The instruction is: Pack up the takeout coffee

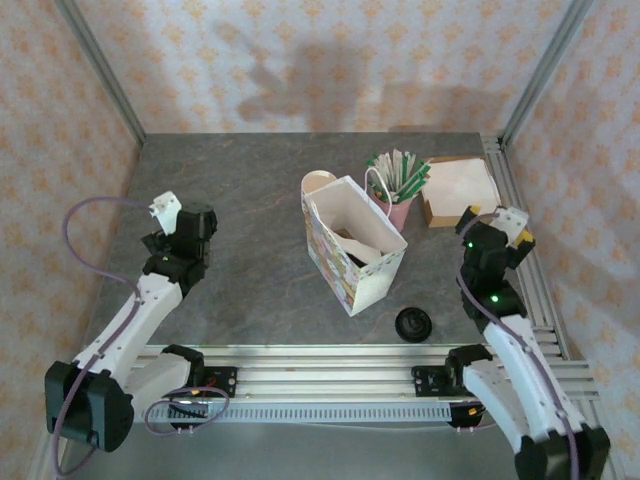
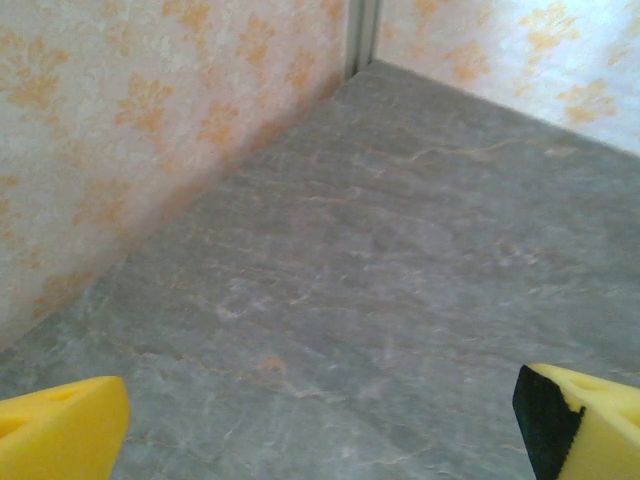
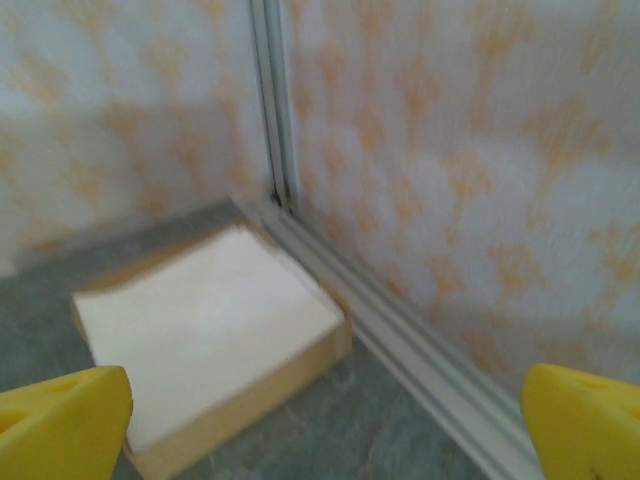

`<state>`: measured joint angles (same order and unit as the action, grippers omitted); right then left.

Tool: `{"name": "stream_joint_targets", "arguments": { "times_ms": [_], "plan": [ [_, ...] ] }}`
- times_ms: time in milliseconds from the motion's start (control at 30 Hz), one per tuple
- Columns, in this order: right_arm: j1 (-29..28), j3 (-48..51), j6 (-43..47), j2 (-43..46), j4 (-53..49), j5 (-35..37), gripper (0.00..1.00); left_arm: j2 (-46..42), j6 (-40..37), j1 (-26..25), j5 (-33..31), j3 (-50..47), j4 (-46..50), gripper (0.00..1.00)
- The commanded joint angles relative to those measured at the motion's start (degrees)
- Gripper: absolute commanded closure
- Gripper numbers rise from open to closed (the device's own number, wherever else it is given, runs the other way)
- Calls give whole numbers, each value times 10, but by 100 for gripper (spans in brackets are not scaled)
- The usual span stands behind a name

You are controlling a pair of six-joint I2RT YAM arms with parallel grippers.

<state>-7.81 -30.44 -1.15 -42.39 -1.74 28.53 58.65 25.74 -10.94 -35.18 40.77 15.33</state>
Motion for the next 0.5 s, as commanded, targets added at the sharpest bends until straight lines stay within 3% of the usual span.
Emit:
{"name": "stream_joint_targets", "arguments": {
  "times_ms": [0,100,300,367,467],
  "plan": [
    [45,60,-71,-69,133,-99,1,6,-66,10,-30,-63,-134,0],
    [55,118,-65,-139,268,-124,1,18,-122,21,13,-129,-249,0],
    [56,155,-43,-269,435,-126,1,98,-185,52,102,-184,-397,0],
    [56,146,-26,-295,459,-150,1,122,-189,55,118,-172,-405,0],
    [60,116,-13,-339,460,-142,1,156,-212,58,151,-182,-494,0]
  ]
}}
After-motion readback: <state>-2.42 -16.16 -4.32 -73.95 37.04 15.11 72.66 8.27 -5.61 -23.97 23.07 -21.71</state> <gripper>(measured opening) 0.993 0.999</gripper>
